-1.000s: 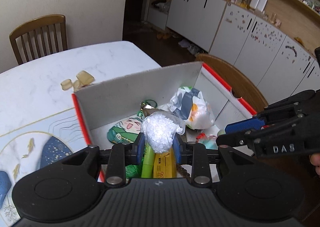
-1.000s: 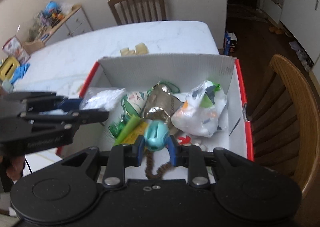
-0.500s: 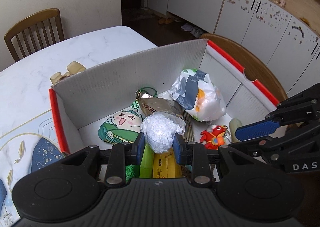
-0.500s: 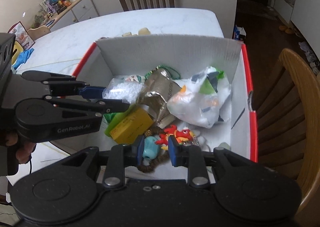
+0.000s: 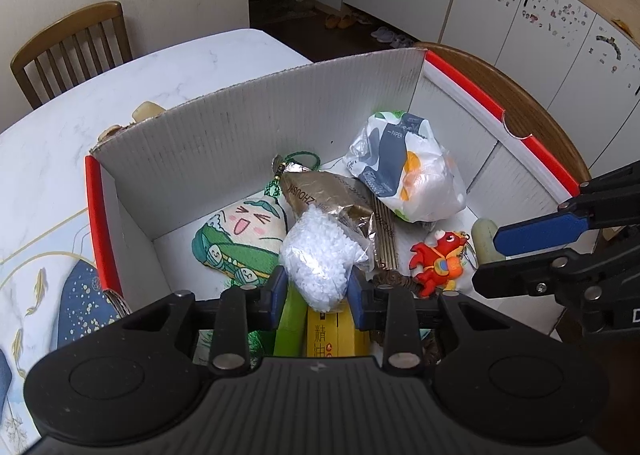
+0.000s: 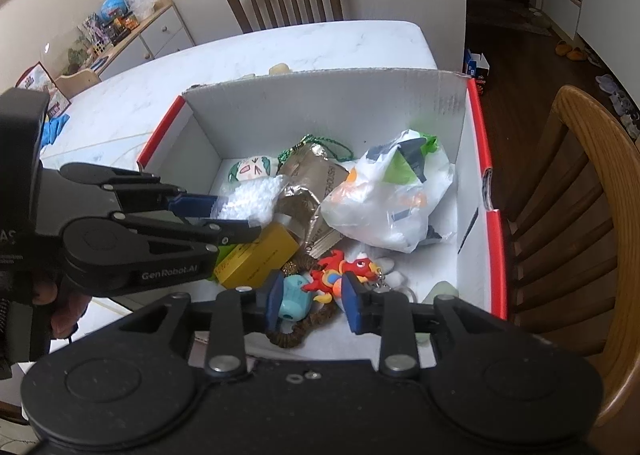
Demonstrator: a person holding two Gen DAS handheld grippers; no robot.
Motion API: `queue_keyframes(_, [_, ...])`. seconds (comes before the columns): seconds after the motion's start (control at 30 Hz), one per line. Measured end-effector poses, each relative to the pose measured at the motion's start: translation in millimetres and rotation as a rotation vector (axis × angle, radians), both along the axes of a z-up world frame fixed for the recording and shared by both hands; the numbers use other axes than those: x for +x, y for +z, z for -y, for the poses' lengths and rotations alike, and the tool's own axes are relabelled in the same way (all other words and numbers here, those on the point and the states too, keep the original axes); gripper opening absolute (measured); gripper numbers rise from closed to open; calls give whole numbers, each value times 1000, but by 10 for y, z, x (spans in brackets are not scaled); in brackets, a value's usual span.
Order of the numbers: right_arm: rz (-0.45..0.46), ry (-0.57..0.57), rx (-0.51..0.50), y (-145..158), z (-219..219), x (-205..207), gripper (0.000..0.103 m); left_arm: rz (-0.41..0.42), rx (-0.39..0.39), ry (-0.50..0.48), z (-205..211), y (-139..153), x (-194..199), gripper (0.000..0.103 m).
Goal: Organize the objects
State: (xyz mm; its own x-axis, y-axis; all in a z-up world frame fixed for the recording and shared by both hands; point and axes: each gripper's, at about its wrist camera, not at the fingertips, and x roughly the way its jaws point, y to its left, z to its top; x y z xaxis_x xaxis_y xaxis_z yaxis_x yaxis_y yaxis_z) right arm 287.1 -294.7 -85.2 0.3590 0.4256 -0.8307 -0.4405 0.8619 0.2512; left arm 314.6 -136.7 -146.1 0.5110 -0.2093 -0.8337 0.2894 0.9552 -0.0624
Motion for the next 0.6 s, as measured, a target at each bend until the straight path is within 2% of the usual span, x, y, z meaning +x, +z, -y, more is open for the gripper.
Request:
queue_keyframes(0.07, [4, -5, 10, 12, 20, -8, 35, 1, -8, 9, -5, 7, -9, 50])
queue_keyframes(0.13, [7, -8, 22, 20, 35, -17, 40, 17, -20, 19, -17, 36, -32, 63])
queue_keyframes(0.3, [24, -24, 47, 68, 99, -52, 52, 40, -26, 37, -28, 115, -77, 64])
queue_keyframes(0.6, [81, -46, 84, 233, 146, -150, 62, 103, -41, 40, -73, 366, -268, 64])
